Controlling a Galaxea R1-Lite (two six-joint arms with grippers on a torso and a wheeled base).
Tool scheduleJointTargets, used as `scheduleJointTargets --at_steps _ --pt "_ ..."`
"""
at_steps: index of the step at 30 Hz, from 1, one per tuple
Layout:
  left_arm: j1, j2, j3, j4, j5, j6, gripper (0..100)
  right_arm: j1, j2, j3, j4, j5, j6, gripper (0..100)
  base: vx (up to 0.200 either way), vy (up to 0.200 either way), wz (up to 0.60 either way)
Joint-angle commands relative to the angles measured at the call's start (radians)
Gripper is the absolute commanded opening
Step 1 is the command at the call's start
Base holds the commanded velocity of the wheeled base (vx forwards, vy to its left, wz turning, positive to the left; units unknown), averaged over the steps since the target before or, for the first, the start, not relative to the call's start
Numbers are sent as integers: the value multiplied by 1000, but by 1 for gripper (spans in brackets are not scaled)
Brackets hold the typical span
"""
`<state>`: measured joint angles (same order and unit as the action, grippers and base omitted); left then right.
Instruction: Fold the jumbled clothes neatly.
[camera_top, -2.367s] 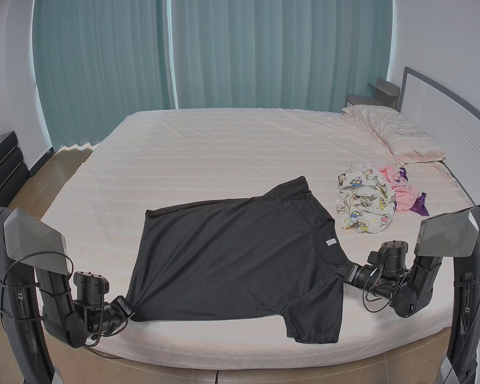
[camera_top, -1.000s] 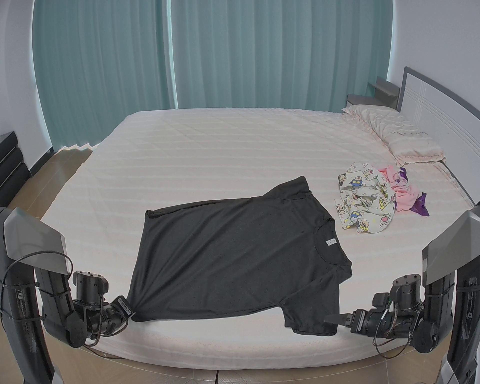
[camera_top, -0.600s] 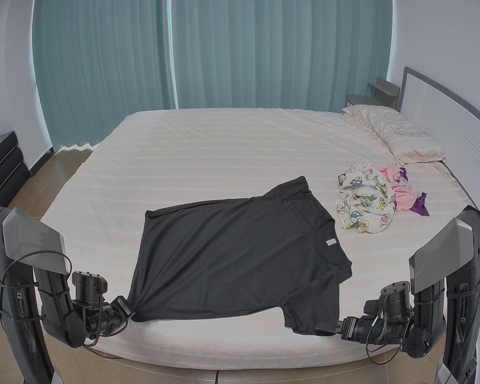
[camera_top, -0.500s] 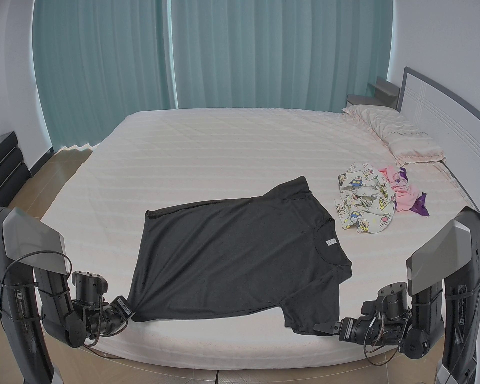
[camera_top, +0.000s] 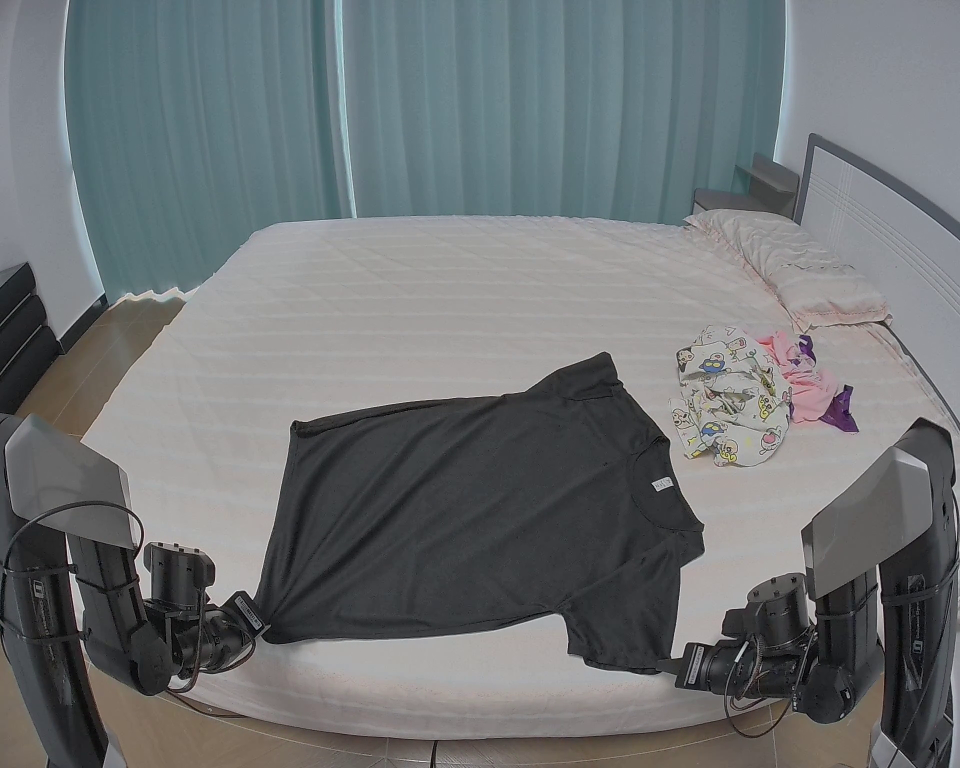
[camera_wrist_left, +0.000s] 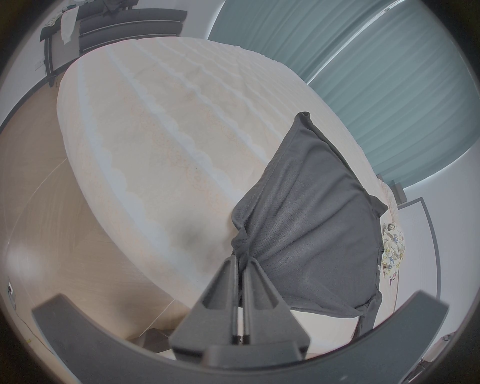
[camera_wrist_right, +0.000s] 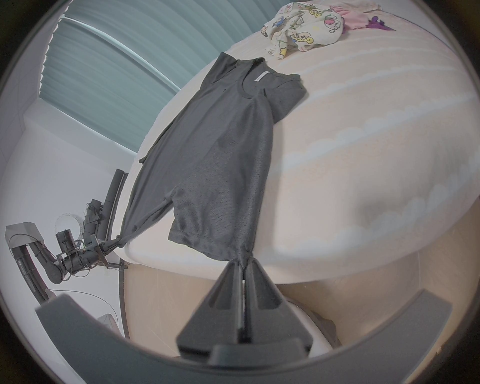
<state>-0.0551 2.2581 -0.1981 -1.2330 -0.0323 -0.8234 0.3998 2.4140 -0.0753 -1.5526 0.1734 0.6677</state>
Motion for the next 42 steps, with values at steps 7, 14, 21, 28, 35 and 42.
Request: scheduleJointTargets --at_steps 7,14,21,28,35,42 --pt "-2 -23 12 -2 2 1 0 -64 -151 75 74 1 -31 0 0 0 0" --pt "-12 -52 57 -2 8 18 0 -65 -294 75 321 5 -91 0 0 0 0" --pt "-25 -52 124 -40 11 115 0 -49 -389 75 523 0 -108 0 0 0 0" --pt "-25 -41 161 -69 28 184 0 -1 -412 75 632 -15 -115 0 0 0 0" --pt "-32 -20 183 -69 40 204 0 86 -461 75 695 -80 -115 0 0 0 0" --pt "-52 -18 197 -56 49 231 0 119 -533 75 772 -81 -126 0 0 0 0"
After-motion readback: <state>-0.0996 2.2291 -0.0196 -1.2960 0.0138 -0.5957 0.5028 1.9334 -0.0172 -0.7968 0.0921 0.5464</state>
